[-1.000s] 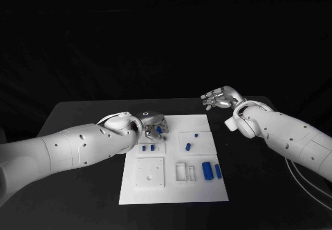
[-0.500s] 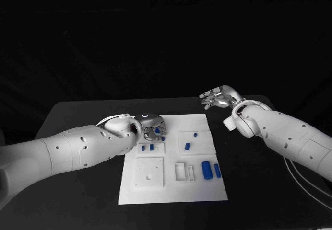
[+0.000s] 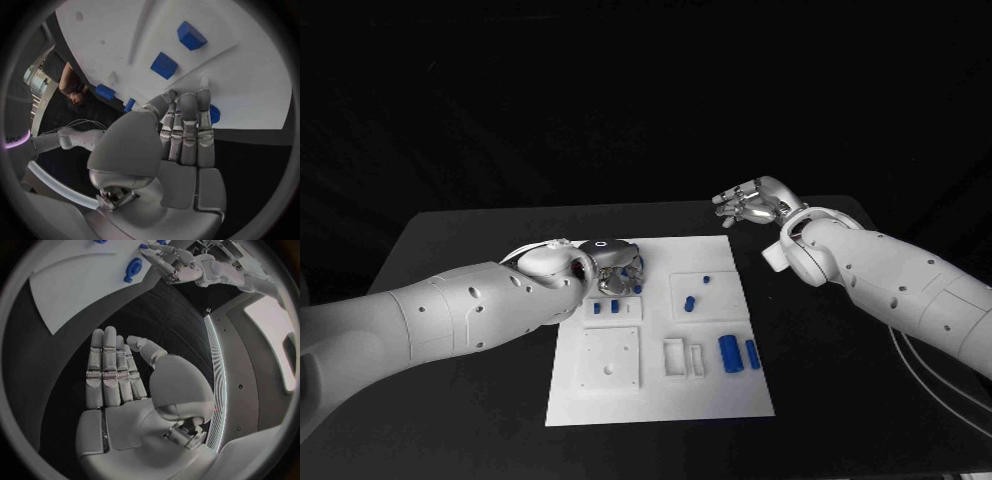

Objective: Assemble the parts on the task board

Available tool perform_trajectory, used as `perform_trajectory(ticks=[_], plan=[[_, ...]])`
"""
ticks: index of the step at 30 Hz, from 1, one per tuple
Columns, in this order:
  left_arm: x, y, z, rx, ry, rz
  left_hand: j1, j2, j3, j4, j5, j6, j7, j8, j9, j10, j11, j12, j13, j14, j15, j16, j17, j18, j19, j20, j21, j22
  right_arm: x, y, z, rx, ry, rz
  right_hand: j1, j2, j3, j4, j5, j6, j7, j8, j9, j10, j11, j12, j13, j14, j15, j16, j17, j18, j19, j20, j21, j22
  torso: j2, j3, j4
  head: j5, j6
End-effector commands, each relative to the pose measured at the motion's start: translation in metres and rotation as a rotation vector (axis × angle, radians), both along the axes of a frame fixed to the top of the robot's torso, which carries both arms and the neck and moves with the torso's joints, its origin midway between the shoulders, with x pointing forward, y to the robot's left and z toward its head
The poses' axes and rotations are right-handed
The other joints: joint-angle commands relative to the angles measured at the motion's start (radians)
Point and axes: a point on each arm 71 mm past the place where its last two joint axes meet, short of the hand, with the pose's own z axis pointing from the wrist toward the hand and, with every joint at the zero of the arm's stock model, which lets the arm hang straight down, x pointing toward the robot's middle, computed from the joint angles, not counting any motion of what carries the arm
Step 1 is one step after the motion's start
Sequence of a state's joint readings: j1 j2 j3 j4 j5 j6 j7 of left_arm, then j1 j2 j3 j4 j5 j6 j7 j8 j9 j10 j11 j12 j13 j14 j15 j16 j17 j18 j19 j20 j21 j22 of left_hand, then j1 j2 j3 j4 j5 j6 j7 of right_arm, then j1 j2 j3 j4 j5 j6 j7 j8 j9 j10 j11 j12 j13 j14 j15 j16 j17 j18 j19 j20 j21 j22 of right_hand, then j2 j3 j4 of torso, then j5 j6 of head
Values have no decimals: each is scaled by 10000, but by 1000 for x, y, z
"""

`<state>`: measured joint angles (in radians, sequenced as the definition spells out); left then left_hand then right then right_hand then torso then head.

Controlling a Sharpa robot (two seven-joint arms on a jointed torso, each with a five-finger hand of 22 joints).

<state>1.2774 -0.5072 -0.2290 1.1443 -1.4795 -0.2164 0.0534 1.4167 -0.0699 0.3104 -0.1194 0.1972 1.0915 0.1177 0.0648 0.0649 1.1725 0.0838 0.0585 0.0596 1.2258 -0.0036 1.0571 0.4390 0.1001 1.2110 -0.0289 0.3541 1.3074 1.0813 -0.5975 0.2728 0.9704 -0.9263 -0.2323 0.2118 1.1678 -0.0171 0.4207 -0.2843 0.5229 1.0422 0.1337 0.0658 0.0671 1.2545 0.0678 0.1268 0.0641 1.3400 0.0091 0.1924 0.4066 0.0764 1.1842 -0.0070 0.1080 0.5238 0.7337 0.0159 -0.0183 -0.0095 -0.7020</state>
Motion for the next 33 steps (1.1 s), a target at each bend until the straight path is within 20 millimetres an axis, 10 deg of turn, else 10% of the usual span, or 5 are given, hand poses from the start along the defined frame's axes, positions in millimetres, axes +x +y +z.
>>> perform_trajectory(ticks=[1,19,33], plan=[[0,-1,-1,85,16,-44,-105,-48,56,15,2,30,-21,-21,1,19,-19,-8,-5,-2,-68,34,7,161,-87,-15,76,232,0,2,1,92,-23,83,-87,19,-65,18,53,-26,67,-34,-9,54,9,-63,-9,-8,41,-24,-7,-130,-85,-15,83,-58,-4,-9,4,-30,-9],[1,-5,-2,112,137,9,-100,-347,-309,84,-147,-1670,-207,-48,-51,-510,172,-6,-2,16,94,-22,-54,286,20,153,-116,175,-1,2,2,92,-18,111,-40,17,-53,12,73,-12,67,-32,-7,50,13,-70,-9,-20,41,-23,-15,-134,-107,-19,126,-96,3,-32,18,-75,-57],[-1,-9,-4,123,298,12,15,10,-115,164,-138,-443,-40,40,9,71,-30,3,1,95,-45,130,-13,236,151,40,-167,243,-1,5,2,120,-42,158,-47,10,-54,19,83,-46,76,-28,-5,40,20,-77,-9,-26,47,-23,-24,-134,-129,-13,158,-134,-4,-16,16,-80,-87]])
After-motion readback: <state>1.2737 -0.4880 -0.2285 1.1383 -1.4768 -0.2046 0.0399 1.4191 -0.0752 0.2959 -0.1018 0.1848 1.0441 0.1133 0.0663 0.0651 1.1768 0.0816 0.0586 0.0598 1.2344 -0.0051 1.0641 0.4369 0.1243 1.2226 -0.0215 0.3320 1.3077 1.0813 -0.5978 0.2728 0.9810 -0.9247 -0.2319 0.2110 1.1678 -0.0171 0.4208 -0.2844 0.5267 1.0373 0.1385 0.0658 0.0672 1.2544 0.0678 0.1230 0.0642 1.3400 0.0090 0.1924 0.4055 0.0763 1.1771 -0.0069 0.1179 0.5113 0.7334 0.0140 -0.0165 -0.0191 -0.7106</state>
